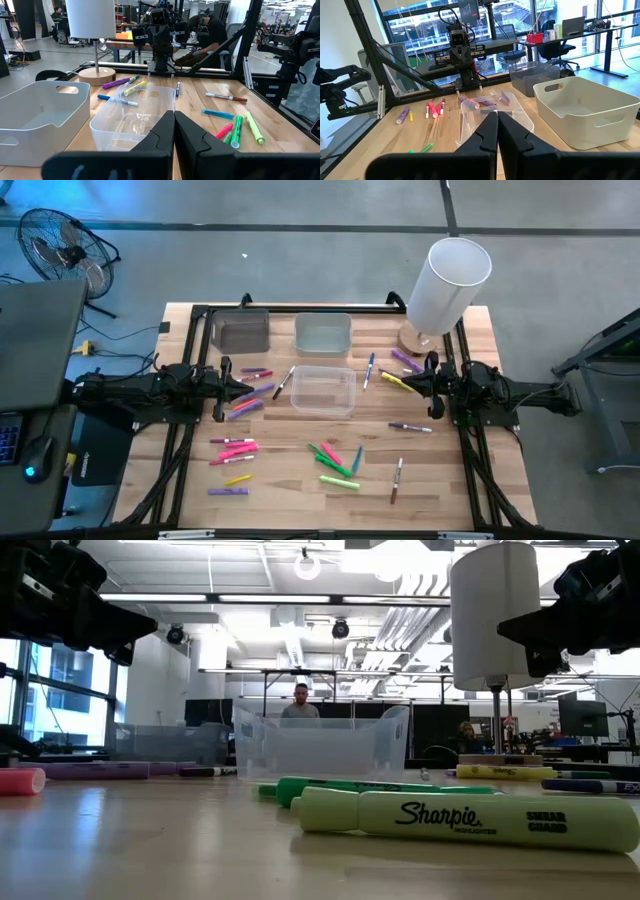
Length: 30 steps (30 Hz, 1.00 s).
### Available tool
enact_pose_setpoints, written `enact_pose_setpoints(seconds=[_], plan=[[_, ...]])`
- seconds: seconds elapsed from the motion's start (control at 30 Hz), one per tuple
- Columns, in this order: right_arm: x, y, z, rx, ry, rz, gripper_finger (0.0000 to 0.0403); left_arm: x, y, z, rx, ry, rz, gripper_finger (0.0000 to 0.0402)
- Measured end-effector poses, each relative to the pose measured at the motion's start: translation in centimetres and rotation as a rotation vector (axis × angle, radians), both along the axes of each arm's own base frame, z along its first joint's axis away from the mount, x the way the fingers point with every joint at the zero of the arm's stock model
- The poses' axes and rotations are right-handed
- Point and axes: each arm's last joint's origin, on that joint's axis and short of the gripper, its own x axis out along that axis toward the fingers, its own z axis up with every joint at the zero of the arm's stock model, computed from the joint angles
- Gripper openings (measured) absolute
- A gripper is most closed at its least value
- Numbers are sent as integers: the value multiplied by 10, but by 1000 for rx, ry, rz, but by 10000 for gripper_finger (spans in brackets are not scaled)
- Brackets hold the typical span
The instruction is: Pick & Place Markers
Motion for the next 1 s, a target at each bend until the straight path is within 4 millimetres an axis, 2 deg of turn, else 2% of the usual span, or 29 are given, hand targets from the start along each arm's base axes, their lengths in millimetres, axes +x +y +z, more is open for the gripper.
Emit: enact_pose_setpoints(seconds=[0.7, 0.87, 1.0], plan=[[0, 0, 0, 1, -2, 0, 0, 0, 0, 0, 0, 0, 0, 3], [0, 1, 1, 108, -23, 33, 0, 0, 0, 0, 0, 0, 0, 3], [-1, 1, 11, 146, -132, 39, 0, 0, 0, 0, 0, 0, 0, 3]])
